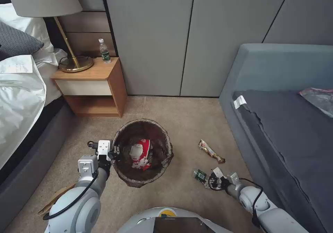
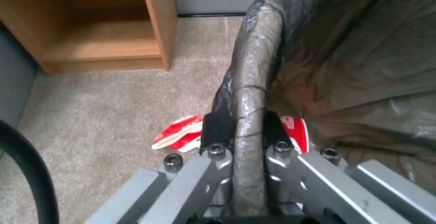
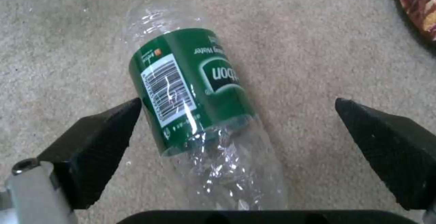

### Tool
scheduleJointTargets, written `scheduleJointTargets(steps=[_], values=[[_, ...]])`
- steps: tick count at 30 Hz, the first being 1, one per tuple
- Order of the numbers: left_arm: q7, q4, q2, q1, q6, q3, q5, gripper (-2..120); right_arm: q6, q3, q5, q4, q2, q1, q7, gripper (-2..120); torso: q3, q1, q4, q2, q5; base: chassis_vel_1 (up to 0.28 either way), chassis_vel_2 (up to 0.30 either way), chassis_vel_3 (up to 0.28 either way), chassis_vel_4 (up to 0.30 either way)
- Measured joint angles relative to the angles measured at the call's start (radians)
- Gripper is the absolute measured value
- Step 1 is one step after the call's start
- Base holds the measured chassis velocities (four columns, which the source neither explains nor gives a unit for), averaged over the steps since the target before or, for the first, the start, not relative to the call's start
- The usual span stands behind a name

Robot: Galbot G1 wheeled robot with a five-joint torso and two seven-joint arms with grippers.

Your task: Pick up the trash bin, then pick up the garbage from the floor and place it into the trash bin.

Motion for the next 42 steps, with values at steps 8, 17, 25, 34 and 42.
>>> scheduleJointTargets(steps=[8, 17, 25, 34, 42], values=[[0.001, 0.000, 0.000, -0.002, 0.000, -0.001, -0.001, 2, 0.001, -0.006, -0.017, -0.014, 0.006, 0.007, 0.000, 100, 0.000, 0.000, 0.0000, 0.000, 0.0000, 0.000, 0.000, 0.000, 0.000], [0.001, 0.000, -0.001, -0.004, -0.001, -0.001, -0.001, 2, 0.003, -0.012, -0.038, -0.031, 0.022, 0.015, 0.000, 100, 0.000, 0.000, 0.0000, 0.000, 0.0000, 0.000, 0.000, 0.000, 0.000], [0.001, 0.000, -0.001, -0.007, -0.002, -0.002, -0.002, 2, 0.004, -0.014, -0.051, -0.039, 0.031, 0.017, 0.000, 100, 0.000, 0.000, 0.0000, 0.000, 0.0000, 0.000, 0.000, 0.000, 0.000], [0.001, 0.000, -0.002, -0.010, -0.003, 0.000, -0.002, 2, 0.011, -0.015, -0.056, -0.054, 0.047, 0.020, 0.000, 68, 0.000, 0.000, 0.0000, 0.000, 0.0000, 0.000, 0.000, 0.000, 0.000], [0.002, 0.000, 0.000, -0.011, -0.004, 0.001, -0.003, 2, 0.020, -0.014, -0.058, -0.053, 0.055, 0.014, 0.001, 39, 0.000, 0.000, -0.0001, 0.000, -0.0001, 0.000, 0.000, 0.000, 0.000]])
